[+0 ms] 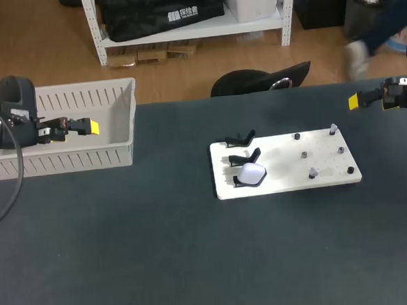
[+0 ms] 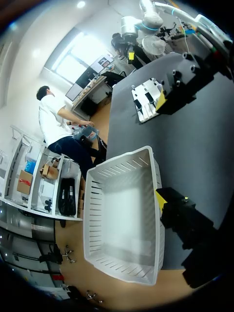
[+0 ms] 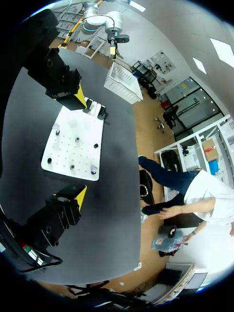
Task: Pick up each earbud case from the left stands, insert the matching earbuds, close the lid, and place the case in the box.
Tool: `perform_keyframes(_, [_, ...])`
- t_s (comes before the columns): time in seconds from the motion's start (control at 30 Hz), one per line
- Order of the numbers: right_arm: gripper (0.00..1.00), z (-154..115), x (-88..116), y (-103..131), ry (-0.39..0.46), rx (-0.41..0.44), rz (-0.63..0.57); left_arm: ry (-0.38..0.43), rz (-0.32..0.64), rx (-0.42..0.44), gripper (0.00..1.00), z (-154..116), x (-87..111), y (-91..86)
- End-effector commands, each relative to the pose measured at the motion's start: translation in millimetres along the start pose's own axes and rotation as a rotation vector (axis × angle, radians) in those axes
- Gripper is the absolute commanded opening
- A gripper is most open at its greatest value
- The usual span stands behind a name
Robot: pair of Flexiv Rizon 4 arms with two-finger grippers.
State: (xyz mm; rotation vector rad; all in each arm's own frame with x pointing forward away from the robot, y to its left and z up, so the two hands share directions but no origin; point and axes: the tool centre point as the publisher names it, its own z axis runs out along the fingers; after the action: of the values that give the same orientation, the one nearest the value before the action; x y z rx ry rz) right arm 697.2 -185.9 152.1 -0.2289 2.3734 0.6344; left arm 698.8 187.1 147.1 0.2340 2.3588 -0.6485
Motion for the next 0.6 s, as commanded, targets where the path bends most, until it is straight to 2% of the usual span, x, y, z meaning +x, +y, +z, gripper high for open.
perform_keyframes(0.03, [1.00, 1.5, -0.2, -0.8, 0.000, -0.001, -0.001, 0.011, -0.002, -0.012, 1.00, -0.1, -2.2, -2.3])
perform_keyframes(0.37, [1.00, 1.5, -0.2, -0.8, 0.000, -0.001, -0.001, 0.011, -0.002, -0.012, 1.00, -0.1, -2.2, -2.3])
perform_keyframes(0.47, [1.00, 1.5, -0.2, -0.8, 0.000, -0.001, -0.001, -0.073, 0.203, 0.128, 1.00, -3.0, -5.1, -16.1])
perform_keyframes(0.5, [1.00, 1.5, -0.2, -0.8, 0.000, -0.001, -0.001, -0.105, 0.294, 0.182, 1.00, -3.8, -6.1, -20.8])
perform_keyframes(0.57, [1.00, 1.5, -0.2, -0.8, 0.000, -0.001, -0.001, -0.183, 0.414, 0.307, 1.00, -5.2, -7.2, -26.4])
perform_keyframes(0.6, [1.00, 1.5, -0.2, -0.8, 0.000, -0.001, -0.001, -0.188, 0.462, 0.324, 1.00, -3.0, -9.8, -28.9])
